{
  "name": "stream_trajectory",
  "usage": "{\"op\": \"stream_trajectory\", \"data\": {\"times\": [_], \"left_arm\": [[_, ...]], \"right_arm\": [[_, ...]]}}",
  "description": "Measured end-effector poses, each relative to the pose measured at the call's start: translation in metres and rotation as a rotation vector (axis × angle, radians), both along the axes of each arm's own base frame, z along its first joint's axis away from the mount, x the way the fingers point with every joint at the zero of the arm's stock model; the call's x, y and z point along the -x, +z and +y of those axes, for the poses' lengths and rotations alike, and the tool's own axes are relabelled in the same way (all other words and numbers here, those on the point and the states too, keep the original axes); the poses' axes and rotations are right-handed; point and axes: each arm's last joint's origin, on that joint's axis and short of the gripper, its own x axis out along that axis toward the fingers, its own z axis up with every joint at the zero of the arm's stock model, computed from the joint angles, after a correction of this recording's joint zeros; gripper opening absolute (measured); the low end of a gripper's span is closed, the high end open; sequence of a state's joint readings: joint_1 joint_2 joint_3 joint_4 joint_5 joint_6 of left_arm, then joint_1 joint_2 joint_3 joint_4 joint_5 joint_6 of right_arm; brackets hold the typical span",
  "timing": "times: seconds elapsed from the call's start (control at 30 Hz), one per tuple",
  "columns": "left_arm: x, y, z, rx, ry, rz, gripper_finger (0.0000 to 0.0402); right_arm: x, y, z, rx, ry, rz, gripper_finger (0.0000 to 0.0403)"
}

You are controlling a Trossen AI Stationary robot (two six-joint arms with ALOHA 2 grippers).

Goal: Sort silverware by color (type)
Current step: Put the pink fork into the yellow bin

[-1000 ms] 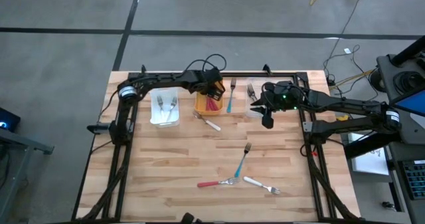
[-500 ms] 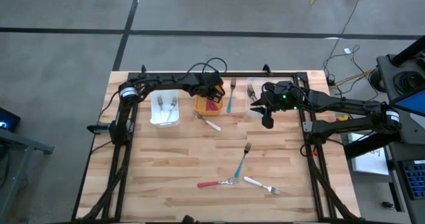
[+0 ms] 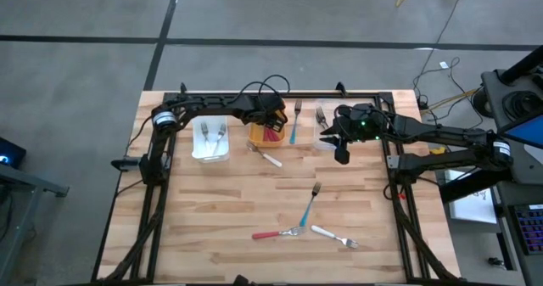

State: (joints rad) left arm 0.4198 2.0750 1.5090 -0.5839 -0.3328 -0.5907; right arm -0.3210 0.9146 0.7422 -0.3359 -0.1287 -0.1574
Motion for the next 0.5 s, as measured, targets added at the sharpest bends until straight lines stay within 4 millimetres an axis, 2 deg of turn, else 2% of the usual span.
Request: {"op": "stream_trajectory", "data": {"times": [0.5], "left_arm": [[0.006, -0.017, -0.005, 0.01, 0.019, 0.003, 0.0148]], "right_arm": [[0.0, 0.0, 0.0, -0.001, 0.0, 0.001, 0.0079]]}}
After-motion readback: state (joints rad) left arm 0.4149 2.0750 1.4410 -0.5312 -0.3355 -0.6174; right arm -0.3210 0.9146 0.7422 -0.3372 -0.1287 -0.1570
